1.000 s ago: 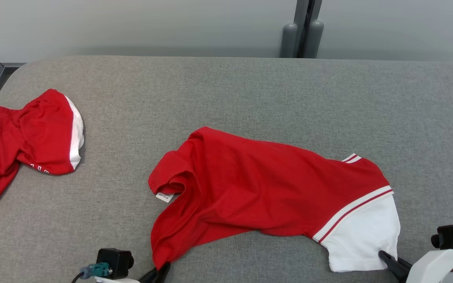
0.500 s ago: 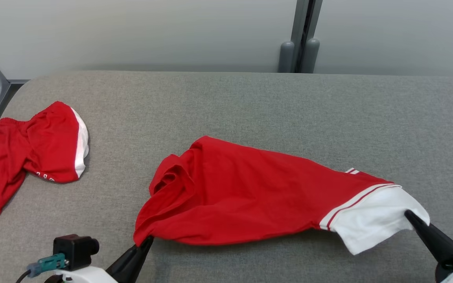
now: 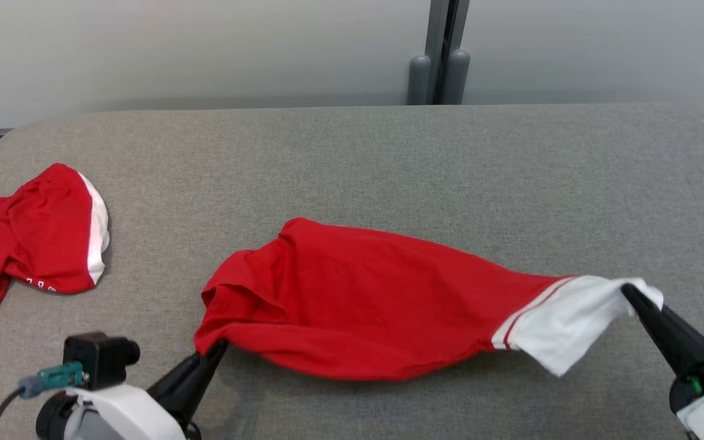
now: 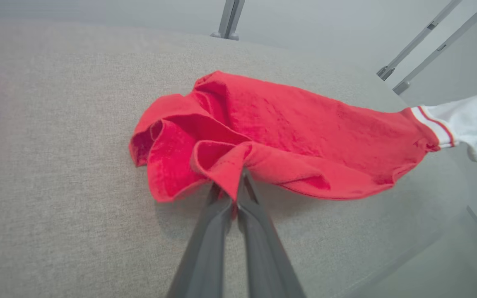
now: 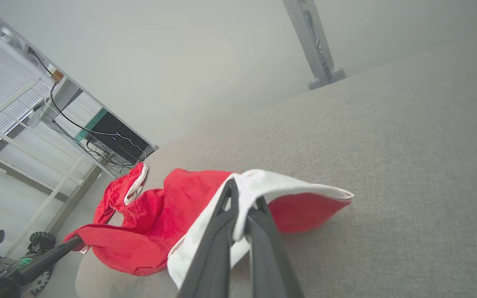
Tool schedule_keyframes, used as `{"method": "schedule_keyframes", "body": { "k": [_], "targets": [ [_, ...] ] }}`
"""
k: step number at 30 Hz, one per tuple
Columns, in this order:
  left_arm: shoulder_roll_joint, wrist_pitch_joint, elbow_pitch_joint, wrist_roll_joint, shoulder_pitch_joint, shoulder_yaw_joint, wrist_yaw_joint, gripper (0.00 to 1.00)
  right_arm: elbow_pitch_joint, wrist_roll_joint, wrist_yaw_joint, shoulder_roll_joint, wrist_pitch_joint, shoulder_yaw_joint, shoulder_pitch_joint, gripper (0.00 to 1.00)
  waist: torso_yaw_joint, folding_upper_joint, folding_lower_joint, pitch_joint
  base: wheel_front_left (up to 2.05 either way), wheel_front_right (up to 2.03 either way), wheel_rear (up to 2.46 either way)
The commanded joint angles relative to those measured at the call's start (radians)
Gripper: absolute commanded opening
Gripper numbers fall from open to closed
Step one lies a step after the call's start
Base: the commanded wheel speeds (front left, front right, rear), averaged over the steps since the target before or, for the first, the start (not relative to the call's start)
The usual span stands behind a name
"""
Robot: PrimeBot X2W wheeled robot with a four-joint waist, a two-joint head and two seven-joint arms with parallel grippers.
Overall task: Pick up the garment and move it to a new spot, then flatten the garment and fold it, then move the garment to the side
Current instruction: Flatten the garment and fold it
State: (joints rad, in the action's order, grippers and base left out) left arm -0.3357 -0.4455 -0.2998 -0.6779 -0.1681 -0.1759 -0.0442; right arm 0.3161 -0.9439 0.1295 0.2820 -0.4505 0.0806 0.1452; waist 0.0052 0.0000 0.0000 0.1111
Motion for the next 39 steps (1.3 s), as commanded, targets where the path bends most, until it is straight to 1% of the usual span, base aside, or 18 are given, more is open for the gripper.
{"method": "schedule_keyframes", "body": {
  "k": [1, 4, 6, 8, 11, 12, 14, 15, 18, 21, 24, 27, 31, 33, 35, 37, 39],
  "targets": [
    [-0.007, -0.008, 0.013, -0.008, 0.073, 0.004, -0.015, 0.0, -0.005, 0.004, 0.002, 0.0, 0.036, -0.021, -0.07, 0.0, -0.01, 0.0, 0.0, 0.023, 0.0, 0.0, 0.0],
    [-0.033, -0.028, 0.056, -0.001, 0.199, 0.004, -0.036, 0.0, -0.041, 0.024, 0.002, 0.014, 0.087, -0.046, -0.186, 0.0, -0.017, 0.0, 0.0, 0.06, 0.0, 0.0, 0.0],
    [-0.042, -0.043, 0.093, -0.019, 0.297, 0.004, -0.049, 0.0, -0.066, 0.03, 0.002, 0.022, 0.118, -0.071, -0.278, 0.0, -0.022, 0.0, 0.0, 0.091, 0.0, 0.0, 0.0],
    [-0.067, -0.058, 0.138, -0.028, 0.414, 0.007, -0.061, 0.0, -0.095, 0.014, 0.002, 0.024, 0.151, -0.092, -0.384, 0.0, -0.027, 0.0, 0.0, 0.129, 0.0, 0.0, 0.0],
    [-0.101, -0.089, 0.227, -0.029, 0.6, -0.013, -0.077, 0.0, -0.14, 0.012, 0.003, 0.043, 0.195, -0.137, -0.555, 0.0, -0.038, 0.0, 0.0, 0.184, 0.0, 0.0, 0.0],
    [-0.112, -0.099, 0.262, -0.032, 0.664, -0.024, -0.08, 0.0, -0.166, 0.018, 0.002, 0.051, 0.209, -0.155, -0.616, 0.0, -0.043, 0.0, 0.0, 0.203, 0.0, 0.0, 0.0],
    [-0.117, -0.119, 0.33, -0.06, 0.792, -0.039, -0.085, 0.0, -0.218, 0.026, 0.002, 0.059, 0.242, -0.192, -0.738, 0.0, -0.054, 0.0, 0.0, 0.244, 0.0, 0.0, 0.0],
    [-0.117, -0.119, 0.33, -0.06, 0.792, -0.039, -0.085, 0.0, -0.218, 0.026, 0.002, 0.059, 0.242, -0.192, -0.738, 0.0, -0.054, 0.0, 0.0, 0.244, 0.0, 0.0, 0.0],
    [-0.137, -0.145, 0.437, -0.087, 0.985, -0.064, -0.087, 0.0, -0.315, 0.04, 0.002, 0.068, 0.28, -0.24, -0.93, 0.0, -0.064, 0.0, 0.0, 0.314, 0.0, 0.0, 0.0],
    [-0.16, -0.141, 0.529, -0.097, 1.174, -0.103, -0.088, 0.0, -0.407, 0.043, 0.002, 0.071, 0.324, -0.266, -1.114, 0.0, -0.069, 0.0, 0.0, 0.382, 0.0, 0.0, 0.0],
    [-0.165, -0.109, 0.619, -0.105, 1.333, -0.14, -0.087, 0.0, -0.495, 0.058, 0.002, 0.076, 0.392, -0.287, -1.261, 0.0, -0.075, 0.0, 0.0, 0.427, 0.0, 0.0, 0.0],
    [-0.178, -0.063, 0.695, -0.086, 1.474, -0.186, -0.087, 0.0, -0.58, 0.068, 0.002, 0.081, 0.452, -0.308, -1.396, 0.0, -0.078, 0.0, 0.0, 0.458, 0.0, 0.0, 0.0],
    [-0.175, 0.043, 0.788, -0.072, 1.64, -0.228, -0.087, 0.0, -0.697, 0.064, 0.002, 0.079, 0.529, -0.31, -1.576, 0.0, -0.08, 0.0, 0.0, 0.49, 0.0, 0.0, 0.0],
    [-0.168, 0.098, 0.824, -0.068, 1.705, -0.261, -0.086, 0.0, -0.748, 0.077, 0.002, 0.083, 0.564, -0.323, -1.669, 0.0, -0.077, 0.0, 0.0, 0.502, 0.0, 0.0, 0.0],
    [-0.176, 0.164, 0.872, -0.06, 1.777, -0.29, -0.086, 0.0, -0.797, 0.083, 0.002, 0.089, 0.6, -0.338, -1.757, 0.0, -0.074, 0.0, 0.0, 0.51, 0.0, 0.0, 0.0],
    [-0.158, 0.218, 0.922, -0.077, 1.824, -0.307, -0.086, 0.0, -0.836, 0.095, 0.001, 0.094, 0.634, -0.361, -1.831, 0.0, -0.068, 0.0, 0.0, 0.515, 0.0, 0.0, 0.0],
    [-0.144, 0.248, 0.968, -0.098, 1.85, -0.329, -0.086, 0.0, -0.864, 0.108, 0.001, 0.096, 0.666, -0.39, -1.883, 0.0, -0.064, 0.0, 0.0, 0.519, 0.0, 0.0, 0.0]
  ]
}}
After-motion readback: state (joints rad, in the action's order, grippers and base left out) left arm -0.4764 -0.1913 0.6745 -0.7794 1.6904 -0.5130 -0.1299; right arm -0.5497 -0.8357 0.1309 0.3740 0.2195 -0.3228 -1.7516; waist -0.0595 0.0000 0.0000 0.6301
